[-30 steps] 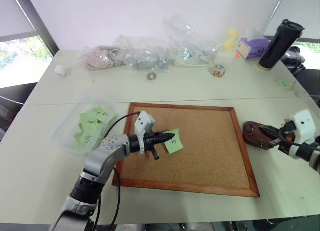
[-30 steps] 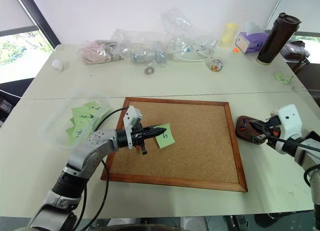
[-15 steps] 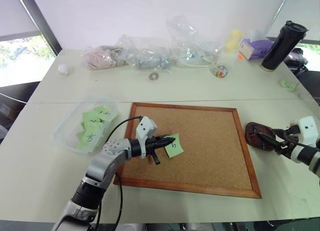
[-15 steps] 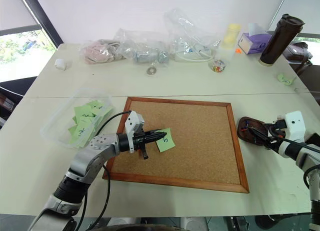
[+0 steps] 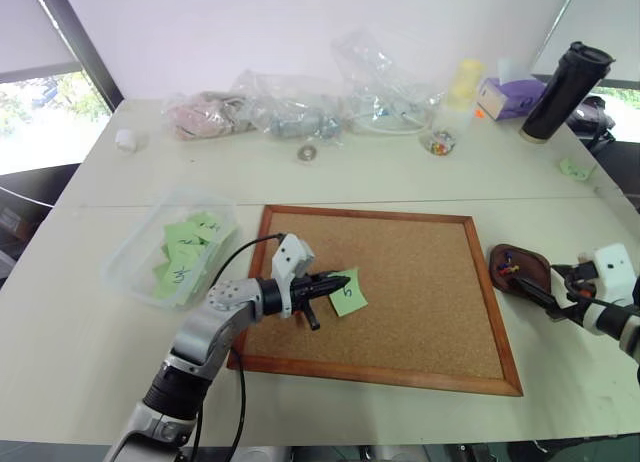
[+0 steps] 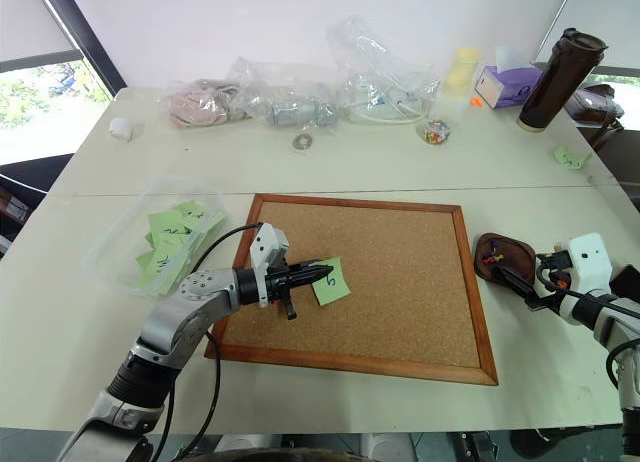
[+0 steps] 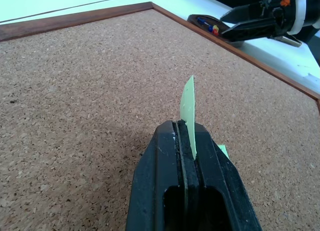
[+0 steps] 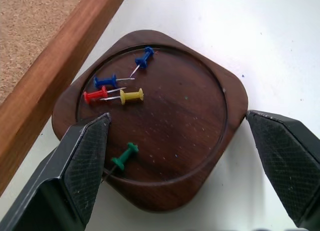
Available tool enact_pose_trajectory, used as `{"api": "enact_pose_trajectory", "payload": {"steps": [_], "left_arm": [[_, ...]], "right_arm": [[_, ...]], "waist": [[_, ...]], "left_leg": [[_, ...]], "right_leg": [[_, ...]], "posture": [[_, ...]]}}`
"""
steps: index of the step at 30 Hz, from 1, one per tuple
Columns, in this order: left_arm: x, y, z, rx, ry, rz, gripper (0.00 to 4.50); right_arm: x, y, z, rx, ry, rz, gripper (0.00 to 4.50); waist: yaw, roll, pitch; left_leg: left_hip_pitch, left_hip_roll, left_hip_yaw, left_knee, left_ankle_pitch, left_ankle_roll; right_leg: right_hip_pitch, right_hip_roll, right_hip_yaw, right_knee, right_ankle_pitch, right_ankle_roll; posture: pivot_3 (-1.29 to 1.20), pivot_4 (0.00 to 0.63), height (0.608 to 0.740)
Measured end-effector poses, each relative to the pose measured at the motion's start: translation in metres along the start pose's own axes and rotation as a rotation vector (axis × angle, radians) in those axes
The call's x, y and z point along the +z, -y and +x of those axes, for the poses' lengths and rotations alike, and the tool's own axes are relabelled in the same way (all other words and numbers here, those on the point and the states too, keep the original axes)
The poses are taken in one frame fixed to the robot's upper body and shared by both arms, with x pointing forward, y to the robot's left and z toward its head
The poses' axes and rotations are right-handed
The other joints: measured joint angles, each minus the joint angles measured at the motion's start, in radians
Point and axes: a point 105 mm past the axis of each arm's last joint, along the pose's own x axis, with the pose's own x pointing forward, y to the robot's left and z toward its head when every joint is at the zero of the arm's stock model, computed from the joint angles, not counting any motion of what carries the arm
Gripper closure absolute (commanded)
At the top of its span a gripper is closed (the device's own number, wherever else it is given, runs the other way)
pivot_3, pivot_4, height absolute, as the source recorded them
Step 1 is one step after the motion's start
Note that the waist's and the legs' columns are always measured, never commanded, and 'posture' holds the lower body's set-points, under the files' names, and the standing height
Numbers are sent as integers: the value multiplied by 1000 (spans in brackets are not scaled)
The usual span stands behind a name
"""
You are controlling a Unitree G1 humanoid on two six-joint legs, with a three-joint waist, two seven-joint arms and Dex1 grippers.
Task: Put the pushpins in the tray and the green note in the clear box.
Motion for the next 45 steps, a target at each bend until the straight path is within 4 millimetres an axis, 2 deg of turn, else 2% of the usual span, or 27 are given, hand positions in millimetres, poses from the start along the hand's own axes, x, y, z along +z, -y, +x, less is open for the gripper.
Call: {"api": "enact_pose_trajectory", "payload": {"steps": [3, 8, 12, 17, 19, 21, 24, 27, 29, 31, 34, 36, 37, 38, 43, 45], "left_arm": [[0, 0, -1, 1, -4, 1, 4500], [2, 0, -5, 0, -18, 23, 4500], [18, 3, -8, -13, -20, 101, 4500], [40, 1, -24, 7, -37, 205, 4500], [62, -3, -38, 43, -30, 257, 4500], [88, -7, -52, 94, -1, 332, 4500], [99, -18, -77, 195, -45, 383, 4500], [118, -43, -125, 394, -56, 393, 4500], [130, -52, -147, 483, -24, 390, 4500], [124, -59, -161, 527, -34, 357, 4500], [86, -82, -194, 631, -124, 222, 4500], [78, -86, -199, 646, -136, 195, 4500], [77, -88, -200, 652, -135, 201, 3807], [76, -89, -203, 658, -135, 205, 3537], [62, -96, -213, 683, -152, 179, 992], [63, -96, -212, 675, -147, 185, 170]], "right_arm": [[11, 0, -3, 10, 37, 25, 28], [43, -22, -9, 108, 88, -6, 28], [83, -71, -14, 289, 139, -123, 28], [91, -118, -7, 453, 136, -160, 28], [98, -143, -2, 536, 169, -166, 28], [101, -159, -1, 599, 176, -167, 28], [104, -171, 2, 645, 189, -165, 28], [107, -182, 8, 690, 186, -189, 28], [105, -182, 11, 695, 179, -185, 28], [106, -185, 13, 710, 179, -195, 28], [104, -185, 15, 722, 171, -207, 28], [103, -184, 16, 721, 169, -210, 28], [104, -185, 17, 727, 169, -214, 0], [104, -186, 17, 732, 170, -217, 0], [102, -185, 17, 726, 164, -225, 0], [100, -185, 18, 723, 159, -228, 0]], "waist": [[1, 0, 0], [0, 0, 0], [0, 0, 0], [1, -1, 1], [-2, -2, 1], [-1, -1, 1], [-1, -2, 2], [-6, -2, 2], [-1, -2, 2], [0, -2, 2], [-2, -2, 2], [2, -3, 3], [3, -3, 3], [2, -3, 3], [-2, -3, 3], [-1, -3, 3]], "left_leg": [[0, 0, 0, 0, 0, 0], [0, 0, 0, 0, 0, 0], [0, 1, -1, 1, 0, 0], [-1, 1, -1, 2, -1, 1], [-1, 1, -2, 2, -1, 1], [-1, 1, -2, 2, -1, 1], [-1, 1, -2, 2, -1, 1], [-1, 1, -3, 1, -1, 1], [-1, 1, -3, 1, -1, 1], [-1, 0, -2, 2, -1, 1], [-2, 0, -3, 1, -1, 1], [-2, 0, -4, 2, -1, 1], [-2, 0, -4, 2, -1, 1], [-2, -1, -4, 2, -1, 1], [-2, 0, -3, 1, -1, 1], [-2, -1, -3, 1, -1, 1]], "right_leg": [[0, 0, 0, 0, 0, 0], [0, 0, 0, 0, 0, 0], [0, 0, 1, 0, 0, 0], [1, 0, 0, 0, 0, 0], [0, 0, 0, 0, 0, 0], [0, 0, 0, 0, 0, 0], [0, 0, 0, 0, 0, 0], [-1, 1, -1, 0, 0, 0], [0, 0, -1, 0, 0, 0], [0, -1, -1, 0, 0, 0], [-1, -1, -1, 0, 0, 0], [0, -2, -2, 0, 0, 0], [0, -3, -2, 0, 0, 0], [0, -3, -2, -1, 0, 0], [-1, -3, -2, 0, 0, 0], [-1, -3, -2, 0, 0, 0]], "posture": [[0, 150, 740], [0, 150, 740], [0, 150, 740], [0, 150, 740], [0, 150, 740], [0, 150, 740], [0, 150, 740], [0, 150, 740], [0, 150, 740], [0, 150, 740], [0, 150, 740], [0, 150, 740], [0, 150, 740], [0, 150, 740], [0, 150, 740], [0, 150, 740]]}}
